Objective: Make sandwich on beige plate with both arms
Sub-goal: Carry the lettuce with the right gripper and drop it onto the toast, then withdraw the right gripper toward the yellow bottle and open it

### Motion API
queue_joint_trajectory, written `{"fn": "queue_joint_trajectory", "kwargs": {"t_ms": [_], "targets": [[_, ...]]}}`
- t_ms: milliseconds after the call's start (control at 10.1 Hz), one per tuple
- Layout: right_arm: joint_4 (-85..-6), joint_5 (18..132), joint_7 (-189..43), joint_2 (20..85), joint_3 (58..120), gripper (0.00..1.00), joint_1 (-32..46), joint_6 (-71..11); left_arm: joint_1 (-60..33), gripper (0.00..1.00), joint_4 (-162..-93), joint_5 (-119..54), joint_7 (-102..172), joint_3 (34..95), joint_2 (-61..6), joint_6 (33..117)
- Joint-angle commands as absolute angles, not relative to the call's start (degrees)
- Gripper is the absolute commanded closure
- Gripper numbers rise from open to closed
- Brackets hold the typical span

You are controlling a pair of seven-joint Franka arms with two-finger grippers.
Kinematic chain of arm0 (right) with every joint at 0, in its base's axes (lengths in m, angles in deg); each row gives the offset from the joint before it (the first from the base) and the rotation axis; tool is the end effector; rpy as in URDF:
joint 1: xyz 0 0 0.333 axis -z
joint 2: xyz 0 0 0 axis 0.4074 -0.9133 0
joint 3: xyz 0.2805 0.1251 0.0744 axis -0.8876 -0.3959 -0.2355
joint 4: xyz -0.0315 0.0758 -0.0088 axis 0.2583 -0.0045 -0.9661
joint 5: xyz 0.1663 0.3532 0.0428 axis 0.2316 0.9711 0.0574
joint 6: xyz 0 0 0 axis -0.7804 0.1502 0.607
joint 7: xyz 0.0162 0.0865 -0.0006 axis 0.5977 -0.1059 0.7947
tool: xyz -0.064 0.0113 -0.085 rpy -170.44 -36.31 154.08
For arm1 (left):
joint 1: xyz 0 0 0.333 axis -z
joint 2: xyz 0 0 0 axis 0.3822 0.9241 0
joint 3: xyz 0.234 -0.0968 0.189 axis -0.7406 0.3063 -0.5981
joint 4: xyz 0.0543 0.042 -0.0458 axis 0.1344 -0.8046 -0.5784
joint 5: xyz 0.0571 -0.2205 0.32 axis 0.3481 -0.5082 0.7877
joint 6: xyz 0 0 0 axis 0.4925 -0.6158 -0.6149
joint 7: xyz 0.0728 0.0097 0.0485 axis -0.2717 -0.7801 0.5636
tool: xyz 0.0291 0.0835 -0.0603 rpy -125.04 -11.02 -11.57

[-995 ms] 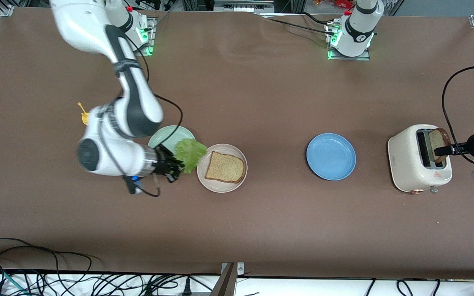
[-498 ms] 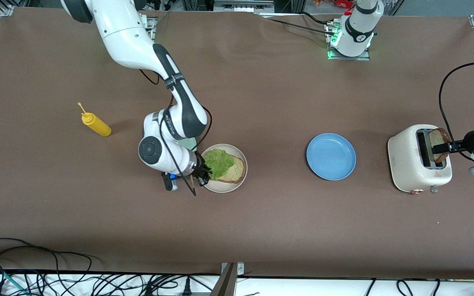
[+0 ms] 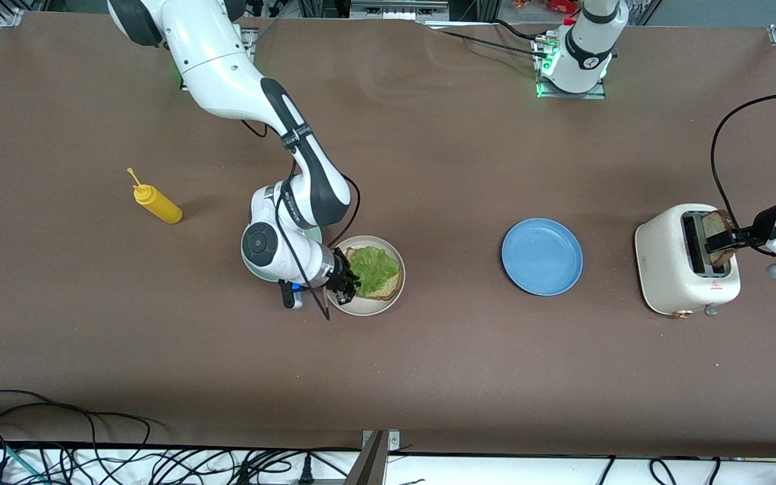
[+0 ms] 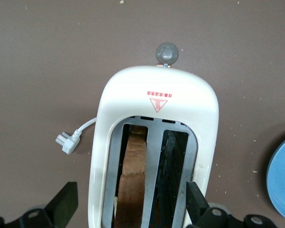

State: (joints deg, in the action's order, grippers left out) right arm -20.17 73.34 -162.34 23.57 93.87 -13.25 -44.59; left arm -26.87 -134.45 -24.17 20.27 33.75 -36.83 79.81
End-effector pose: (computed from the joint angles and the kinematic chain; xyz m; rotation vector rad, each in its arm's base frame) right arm 0.6524 0.3905 0.2085 -2.2655 1.7288 0.3459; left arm 0.5960 0.1721 0.3667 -3.0876 -0.2303 0.0465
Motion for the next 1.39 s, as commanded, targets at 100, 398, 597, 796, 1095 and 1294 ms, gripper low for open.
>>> {"fn": "queue_joint_trajectory", "kwargs": {"t_ms": [100,398,597,796,1095,1294], "targets": [[-18.4,73.8,-162.8,22.8,93.7,0.38,-13.0,-43.9,-26.8,0.0,-145.4,-25.3,19.1,34.9,-42.2,89.1],[-18.3,73.5,-162.8,23.0,93.9,0.0,-13.0,-43.4,-26.4,0.0,-144.5,-25.3,20.0,35.0,-42.0,87.4],[-17.7,73.4,-162.2,24.5,95.7,0.0,-13.0,-38.8,-26.2,0.0,-143.8,-25.2,20.2,35.0,-41.8,86.9],[-12.1,73.0,-156.2,26.3,100.1,0.0,-11.0,-22.0,-26.2,0.0,-142.6,-25.1,20.1,35.0,-41.6,85.5],[-10.4,72.8,-142.2,32.9,100.9,0.0,-2.9,-5.6,-26.3,0.0,-142.6,-24.8,19.7,35.0,-41.3,83.7],[-10.5,68.7,-128.5,35.9,105.2,0.0,-1.4,3.6,-26.7,0.0,-142.6,-24.8,19.4,35.0,-41.2,83.6]]}}
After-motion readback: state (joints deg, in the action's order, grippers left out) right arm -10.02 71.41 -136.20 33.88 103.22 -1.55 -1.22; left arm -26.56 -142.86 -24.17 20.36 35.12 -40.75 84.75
